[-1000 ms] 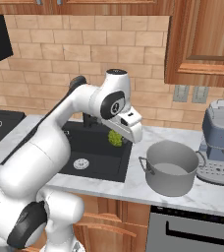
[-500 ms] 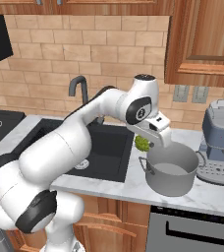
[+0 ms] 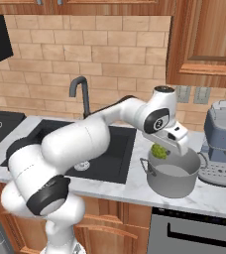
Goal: Dump the broccoli from the pot into the sink. Then turn on the water and wash the broccoli. Then turn off the water and put the broccoli back in the pot.
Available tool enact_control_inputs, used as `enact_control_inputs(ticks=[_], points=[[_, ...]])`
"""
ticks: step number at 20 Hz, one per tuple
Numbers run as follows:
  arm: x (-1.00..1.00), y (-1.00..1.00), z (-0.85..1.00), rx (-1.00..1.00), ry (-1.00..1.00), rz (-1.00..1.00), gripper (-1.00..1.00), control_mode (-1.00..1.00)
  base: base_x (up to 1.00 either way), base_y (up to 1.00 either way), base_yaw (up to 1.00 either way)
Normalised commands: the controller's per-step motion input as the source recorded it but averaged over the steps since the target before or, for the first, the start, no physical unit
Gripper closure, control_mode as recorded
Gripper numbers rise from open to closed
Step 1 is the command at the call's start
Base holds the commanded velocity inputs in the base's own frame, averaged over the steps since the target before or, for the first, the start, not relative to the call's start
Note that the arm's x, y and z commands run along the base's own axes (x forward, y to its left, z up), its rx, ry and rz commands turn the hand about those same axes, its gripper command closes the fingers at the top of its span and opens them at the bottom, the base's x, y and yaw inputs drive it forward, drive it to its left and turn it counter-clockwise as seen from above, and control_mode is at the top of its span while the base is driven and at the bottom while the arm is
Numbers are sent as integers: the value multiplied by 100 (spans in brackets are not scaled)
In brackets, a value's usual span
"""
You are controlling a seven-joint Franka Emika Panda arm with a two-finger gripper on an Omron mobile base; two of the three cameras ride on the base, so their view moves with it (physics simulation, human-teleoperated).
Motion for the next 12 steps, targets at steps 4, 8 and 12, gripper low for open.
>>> enact_control_inputs(ticks=[4, 8, 12], points=[[49, -18, -46, 0, 0, 3, 100, -100, 0, 0, 0], [43, -25, -37, 0, 0, 2, 100, -100, 0, 0, 0], [5, -23, -28, 0, 0, 0, 100, -100, 0, 0, 0]])
